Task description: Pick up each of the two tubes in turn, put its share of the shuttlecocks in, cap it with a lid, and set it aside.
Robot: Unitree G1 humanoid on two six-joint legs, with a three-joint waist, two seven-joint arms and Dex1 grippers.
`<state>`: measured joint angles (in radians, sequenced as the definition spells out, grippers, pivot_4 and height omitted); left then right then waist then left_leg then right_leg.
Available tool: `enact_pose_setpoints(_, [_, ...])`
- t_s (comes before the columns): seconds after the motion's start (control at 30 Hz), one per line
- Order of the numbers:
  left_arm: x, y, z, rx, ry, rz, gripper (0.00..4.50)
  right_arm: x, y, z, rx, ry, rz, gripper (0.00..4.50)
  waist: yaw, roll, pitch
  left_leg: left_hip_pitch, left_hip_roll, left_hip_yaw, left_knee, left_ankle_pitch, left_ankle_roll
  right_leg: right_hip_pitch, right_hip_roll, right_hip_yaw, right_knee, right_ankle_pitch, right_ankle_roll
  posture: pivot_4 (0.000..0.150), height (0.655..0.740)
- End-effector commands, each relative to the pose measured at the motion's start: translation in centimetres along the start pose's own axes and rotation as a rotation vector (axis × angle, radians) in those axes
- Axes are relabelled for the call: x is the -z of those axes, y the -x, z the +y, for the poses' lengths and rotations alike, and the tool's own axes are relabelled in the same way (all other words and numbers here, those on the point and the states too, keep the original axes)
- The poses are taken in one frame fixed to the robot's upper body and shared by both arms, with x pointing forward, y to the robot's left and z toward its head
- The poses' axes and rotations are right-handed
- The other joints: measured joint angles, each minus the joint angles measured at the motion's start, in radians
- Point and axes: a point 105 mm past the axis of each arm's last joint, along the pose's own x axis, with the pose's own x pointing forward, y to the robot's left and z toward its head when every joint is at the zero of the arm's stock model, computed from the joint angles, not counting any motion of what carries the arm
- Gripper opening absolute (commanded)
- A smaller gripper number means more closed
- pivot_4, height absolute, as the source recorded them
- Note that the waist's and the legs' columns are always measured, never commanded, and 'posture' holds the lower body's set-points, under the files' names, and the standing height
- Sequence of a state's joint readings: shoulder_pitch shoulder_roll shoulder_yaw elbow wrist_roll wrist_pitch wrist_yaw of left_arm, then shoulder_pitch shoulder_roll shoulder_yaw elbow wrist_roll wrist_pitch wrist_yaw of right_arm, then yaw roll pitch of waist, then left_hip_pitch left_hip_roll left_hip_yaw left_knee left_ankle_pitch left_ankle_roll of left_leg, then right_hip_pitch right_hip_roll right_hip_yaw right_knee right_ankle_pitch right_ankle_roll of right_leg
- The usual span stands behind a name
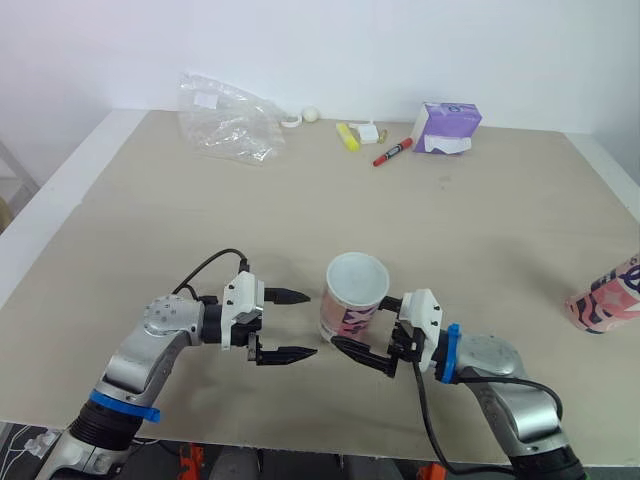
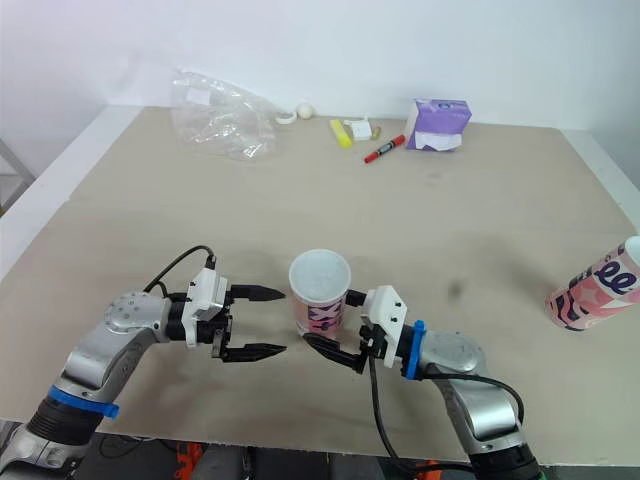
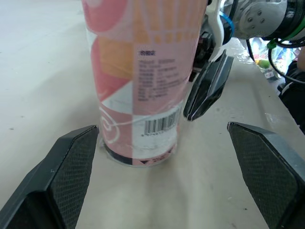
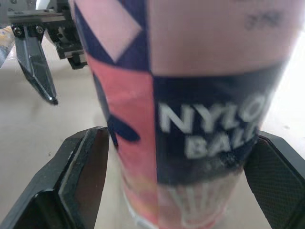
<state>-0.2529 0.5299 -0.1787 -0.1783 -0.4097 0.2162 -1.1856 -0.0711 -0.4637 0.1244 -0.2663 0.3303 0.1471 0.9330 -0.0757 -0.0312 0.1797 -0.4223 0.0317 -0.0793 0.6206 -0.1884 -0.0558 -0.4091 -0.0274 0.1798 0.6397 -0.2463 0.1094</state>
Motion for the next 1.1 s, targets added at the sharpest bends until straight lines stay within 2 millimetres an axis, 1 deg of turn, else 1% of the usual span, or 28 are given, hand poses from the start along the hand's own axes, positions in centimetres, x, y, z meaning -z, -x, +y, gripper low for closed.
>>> enact_pose_setpoints(0.03, [-0.9, 0.4, -0.1, -0.010, -0.046, -0.013, 4.50, -0.7, -0.8, -0.2, -0.011, 0.022, -0.038, 4.44, 0.000, 0.000, 0.000, 0.000, 0.000, 0.000, 0.000, 0.000, 0.000, 0.000, 0.000, 0.000, 0.000, 0.000, 0.000, 0.150, 0.7400])
enact_pose_setpoints(0.33, [-0.8, 0.5, -0.2, -0.030, -0.056, -0.005, 4.50, -0.2, -2.3, -0.1, -0.046, 0.042, -0.042, 4.44, 0.000, 0.000, 0.000, 0.000, 0.001, -0.001, 0.000, 0.000, 0.000, 0.000, 0.001, 0.000, 0.000, 0.000, 0.000, 0.150, 0.7400])
enact_pose_setpoints(0.53, [-0.8, 0.5, -0.1, -0.040, -0.060, -0.001, 4.50, 0.0, -2.6, 0.0, -0.063, 0.047, -0.045, 4.44, 0.000, 0.000, 0.000, 0.000, 0.001, -0.001, 0.000, 0.000, 0.000, 0.000, 0.001, -0.001, 0.001, 0.001, 0.000, 0.150, 0.7400])
enact_pose_setpoints(0.57, [-0.8, 0.5, -0.1, -0.041, -0.061, 0.001, 4.50, 0.0, -2.6, 0.0, -0.066, 0.045, -0.046, 4.20, 0.000, 0.000, 0.000, 0.000, 0.001, -0.001, 0.000, 0.000, 0.000, 0.000, 0.001, -0.001, 0.001, 0.001, 0.000, 0.150, 0.7400])
enact_pose_setpoints(0.6, [-0.8, 0.5, -0.2, -0.042, -0.061, 0.003, 4.50, 0.0, -2.6, 0.0, -0.067, 0.044, -0.045, 3.86, 0.000, 0.000, 0.000, 0.000, 0.001, -0.001, 0.000, 0.000, 0.000, 0.000, 0.001, -0.001, 0.001, 0.001, 0.000, 0.150, 0.7400])
enact_pose_setpoints(0.7, [-0.6, 0.5, -0.2, -0.045, -0.062, 0.008, 4.50, 0.0, -2.5, -0.2, -0.057, 0.049, -0.042, 2.73, 0.000, 0.000, 0.000, 0.000, 0.001, -0.001, 0.000, 0.000, 0.000, 0.000, 0.001, -0.001, 0.001, 0.001, -0.001, 0.150, 0.7400])
enact_pose_setpoints(0.93, [-0.6, 0.4, 0.0, -0.045, -0.064, 0.007, 4.50, -0.1, -2.1, -0.4, -0.041, 0.062, -0.034, 2.73, 0.000, 0.000, 0.000, 0.000, 0.001, -0.001, 0.001, 0.000, 0.000, 0.001, 0.001, -0.001, 0.002, 0.001, 0.000, 0.150, 0.7400])
enact_pose_setpoints(1.1, [-0.7, 0.1, 0.1, -0.038, -0.068, -0.002, 4.50, -0.6, -1.1, -0.7, 0.001, 0.070, -0.039, 2.73, 0.000, 0.000, 0.000, 0.000, 0.001, -0.001, 0.001, 0.000, 0.000, 0.001, 0.001, -0.001, 0.002, 0.001, 0.000, 0.150, 0.7400])
